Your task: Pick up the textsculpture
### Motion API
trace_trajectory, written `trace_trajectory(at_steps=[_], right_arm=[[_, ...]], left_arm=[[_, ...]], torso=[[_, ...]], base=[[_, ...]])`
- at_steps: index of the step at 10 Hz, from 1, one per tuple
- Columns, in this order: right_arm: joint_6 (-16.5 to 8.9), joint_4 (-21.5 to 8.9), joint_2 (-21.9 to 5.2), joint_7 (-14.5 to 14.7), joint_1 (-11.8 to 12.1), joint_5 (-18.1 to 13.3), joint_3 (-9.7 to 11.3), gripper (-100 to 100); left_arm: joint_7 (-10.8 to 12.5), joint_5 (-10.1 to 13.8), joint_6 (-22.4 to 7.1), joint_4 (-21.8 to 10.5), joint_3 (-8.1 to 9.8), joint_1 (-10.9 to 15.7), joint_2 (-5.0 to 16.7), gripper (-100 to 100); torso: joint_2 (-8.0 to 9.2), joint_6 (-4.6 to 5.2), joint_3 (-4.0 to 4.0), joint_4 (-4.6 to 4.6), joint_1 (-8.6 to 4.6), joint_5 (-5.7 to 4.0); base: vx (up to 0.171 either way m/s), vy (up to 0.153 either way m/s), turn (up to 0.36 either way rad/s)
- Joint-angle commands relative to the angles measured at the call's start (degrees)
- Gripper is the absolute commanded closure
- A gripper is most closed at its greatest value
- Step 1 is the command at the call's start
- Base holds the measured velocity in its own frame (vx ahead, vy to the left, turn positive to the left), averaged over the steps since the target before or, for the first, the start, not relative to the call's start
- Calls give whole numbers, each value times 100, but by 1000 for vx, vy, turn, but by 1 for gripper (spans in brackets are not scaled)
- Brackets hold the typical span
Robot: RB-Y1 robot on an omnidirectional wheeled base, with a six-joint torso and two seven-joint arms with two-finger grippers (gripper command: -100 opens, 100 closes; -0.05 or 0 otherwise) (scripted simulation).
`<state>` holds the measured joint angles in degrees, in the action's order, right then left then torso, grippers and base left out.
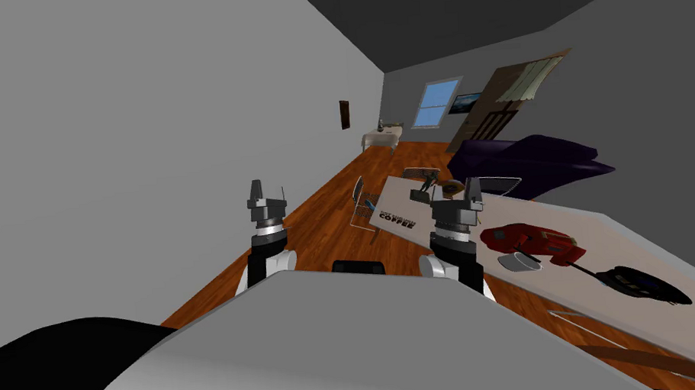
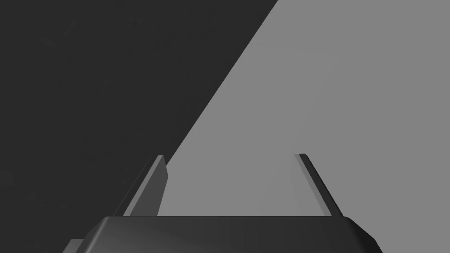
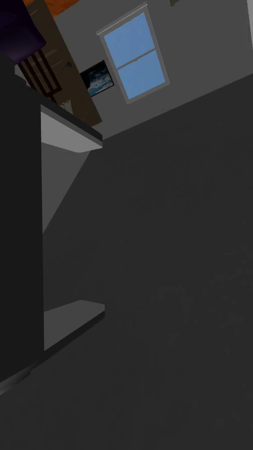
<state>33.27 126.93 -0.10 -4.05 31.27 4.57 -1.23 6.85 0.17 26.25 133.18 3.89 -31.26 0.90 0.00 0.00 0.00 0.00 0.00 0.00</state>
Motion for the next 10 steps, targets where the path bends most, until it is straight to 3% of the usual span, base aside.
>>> trace_trajectory(at_steps=[1,5,7,8,10], right_arm=[[-154,-114,-262,37,-46,-175,8,-100],[-692,-536,-617,184,-217,-756,46,-100],[-1017,-848,-725,302,-344,-1125,82,-100],[-1075,-848,-725,302,-344,-1222,82,-100],[-1433,-1220,-802,451,-497,-1596,133,-100]], left_arm=[[0,0,0,0,0,0,0,0],[0,0,0,0,0,1,0,0],[0,0,0,0,0,1,0,0],[0,0,0,0,-1,1,0,0],[0,0,0,0,0,0,0,0]], torso=[[0,0,0,0,0,0],[15,0,9,3,7,1],[19,-1,11,4,11,2],[18,-1,10,4,14,3],[9,0,5,2,7,2]], base=[[-18,11,25],[-44,24,33],[-52,37,50],[-27,29,11],[-28,21,42]])
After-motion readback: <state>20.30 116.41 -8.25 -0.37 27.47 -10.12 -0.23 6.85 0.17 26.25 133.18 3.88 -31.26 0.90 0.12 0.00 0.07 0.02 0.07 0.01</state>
